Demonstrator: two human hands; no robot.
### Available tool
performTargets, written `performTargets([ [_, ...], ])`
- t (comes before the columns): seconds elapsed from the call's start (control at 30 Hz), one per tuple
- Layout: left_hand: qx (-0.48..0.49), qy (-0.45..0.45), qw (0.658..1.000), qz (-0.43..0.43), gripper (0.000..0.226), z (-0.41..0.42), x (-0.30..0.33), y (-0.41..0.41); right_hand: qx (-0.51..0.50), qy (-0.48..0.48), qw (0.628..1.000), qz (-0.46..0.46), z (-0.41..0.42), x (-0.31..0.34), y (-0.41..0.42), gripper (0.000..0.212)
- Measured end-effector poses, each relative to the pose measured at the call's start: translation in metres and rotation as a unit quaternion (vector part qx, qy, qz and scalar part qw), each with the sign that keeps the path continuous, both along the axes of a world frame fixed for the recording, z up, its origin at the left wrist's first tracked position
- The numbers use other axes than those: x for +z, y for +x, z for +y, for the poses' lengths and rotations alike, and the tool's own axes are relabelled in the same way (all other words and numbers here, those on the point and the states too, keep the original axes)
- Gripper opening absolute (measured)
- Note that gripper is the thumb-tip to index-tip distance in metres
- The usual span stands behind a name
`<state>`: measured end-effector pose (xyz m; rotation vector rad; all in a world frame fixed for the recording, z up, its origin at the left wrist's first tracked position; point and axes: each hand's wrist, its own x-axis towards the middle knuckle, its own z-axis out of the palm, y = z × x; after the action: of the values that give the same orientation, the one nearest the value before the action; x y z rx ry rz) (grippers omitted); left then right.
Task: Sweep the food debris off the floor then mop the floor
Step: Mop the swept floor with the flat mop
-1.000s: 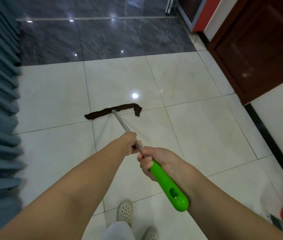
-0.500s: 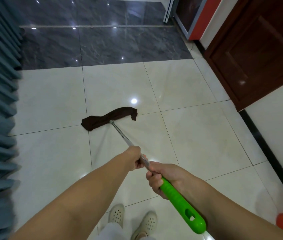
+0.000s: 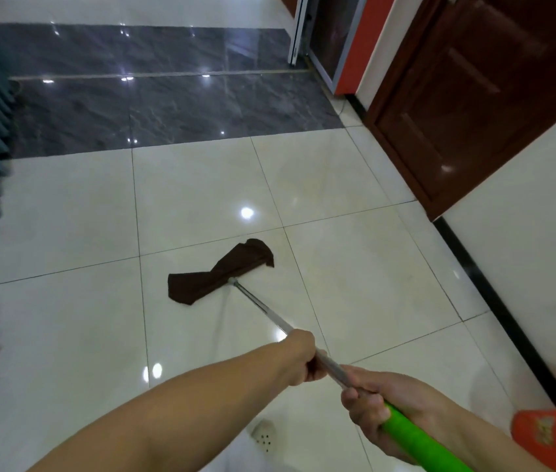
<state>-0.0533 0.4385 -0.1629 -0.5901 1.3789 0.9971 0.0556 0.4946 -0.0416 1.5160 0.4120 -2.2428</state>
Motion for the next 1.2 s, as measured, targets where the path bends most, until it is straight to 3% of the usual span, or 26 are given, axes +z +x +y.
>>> performTargets([
  [0.2, 0.032, 0.034, 0.999, -0.006, 0.039, 0.022, 0.001, 0.009, 0.025, 0.020, 0.999, 0.005, 0.024, -0.007, 0.008, 0.047],
  [0.43, 0.082, 0.027, 0.995, 0.039, 0.022, 0.036, -0.023, -0.051, 0.080, 0.018, 0.997, 0.005, 0.046, -0.036, -0.056, 0.023],
  [1.2, 0.204, 0.032, 0.975, 0.088, 0.020, 0.062, -0.035, -0.411, 0.225, 0.072, 0.972, 0.022, 0.088, -0.068, -0.434, 0.025],
])
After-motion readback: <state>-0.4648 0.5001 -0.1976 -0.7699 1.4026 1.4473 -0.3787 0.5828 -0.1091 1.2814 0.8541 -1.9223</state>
